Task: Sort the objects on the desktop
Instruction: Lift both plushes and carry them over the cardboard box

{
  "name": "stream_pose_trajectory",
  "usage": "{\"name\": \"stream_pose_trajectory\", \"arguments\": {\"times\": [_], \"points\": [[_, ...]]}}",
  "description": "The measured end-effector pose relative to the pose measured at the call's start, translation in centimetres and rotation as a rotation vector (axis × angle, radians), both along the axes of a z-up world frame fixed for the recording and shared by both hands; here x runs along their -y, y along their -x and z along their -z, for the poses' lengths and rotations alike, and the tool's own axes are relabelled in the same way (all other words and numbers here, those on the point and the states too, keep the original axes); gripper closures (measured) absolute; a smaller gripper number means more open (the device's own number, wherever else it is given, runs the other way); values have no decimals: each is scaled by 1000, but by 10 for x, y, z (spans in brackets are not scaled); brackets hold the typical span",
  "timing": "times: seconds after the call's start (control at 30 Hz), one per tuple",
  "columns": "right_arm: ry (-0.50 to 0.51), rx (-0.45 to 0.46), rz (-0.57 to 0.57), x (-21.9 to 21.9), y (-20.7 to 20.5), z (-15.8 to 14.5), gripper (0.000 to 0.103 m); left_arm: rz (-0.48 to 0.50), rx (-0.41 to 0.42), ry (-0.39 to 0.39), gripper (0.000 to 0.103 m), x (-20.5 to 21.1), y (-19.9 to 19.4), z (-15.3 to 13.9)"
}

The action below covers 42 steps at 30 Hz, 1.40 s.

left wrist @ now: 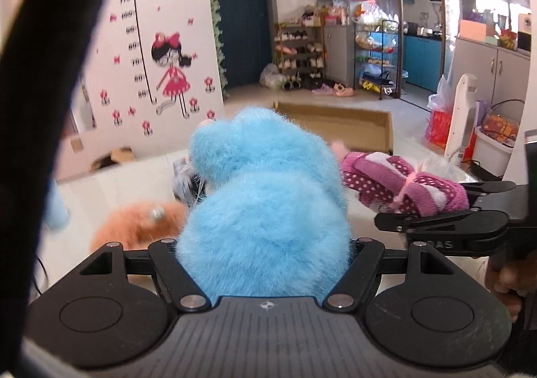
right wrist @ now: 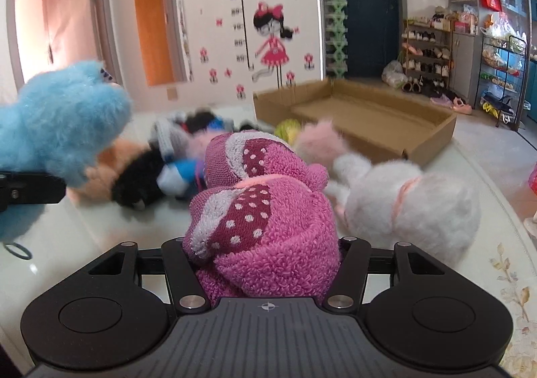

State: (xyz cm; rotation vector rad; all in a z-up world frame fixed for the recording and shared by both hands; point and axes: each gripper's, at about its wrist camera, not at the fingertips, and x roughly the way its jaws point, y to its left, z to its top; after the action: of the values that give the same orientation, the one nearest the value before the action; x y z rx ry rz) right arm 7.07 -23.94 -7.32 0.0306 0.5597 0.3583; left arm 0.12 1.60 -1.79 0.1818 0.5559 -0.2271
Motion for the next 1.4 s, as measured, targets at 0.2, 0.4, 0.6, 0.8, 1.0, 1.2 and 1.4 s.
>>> {"name": "stream_pose_trajectory", "arguments": {"times": [0.2, 0.4, 0.6, 0.8, 1.0, 1.2, 1.4], "points": [[-41, 55, 4, 22, 1, -44, 40, 26, 44, 7, 34, 9, -23, -34], [-30, 106, 28, 45, -24, -88, 40, 45, 62, 3, 34, 12, -72, -43], [11, 130, 75, 62, -78, -114, 40, 83, 0, 8, 34, 33, -163, -27], [68, 104, 121, 74, -145, -115, 40, 106, -44, 3, 34, 68, -252, 5], [91, 59, 155, 75, -208, -96, 40, 104, -97, 13, 34, 99, -343, 48], [100, 33, 126, 68, -233, -72, 40, 90, -181, -72, 34, 120, -386, 111], [98, 12, 95, 57, -240, -56, 40, 54, -260, -83, 34, 120, -376, 131]]}}
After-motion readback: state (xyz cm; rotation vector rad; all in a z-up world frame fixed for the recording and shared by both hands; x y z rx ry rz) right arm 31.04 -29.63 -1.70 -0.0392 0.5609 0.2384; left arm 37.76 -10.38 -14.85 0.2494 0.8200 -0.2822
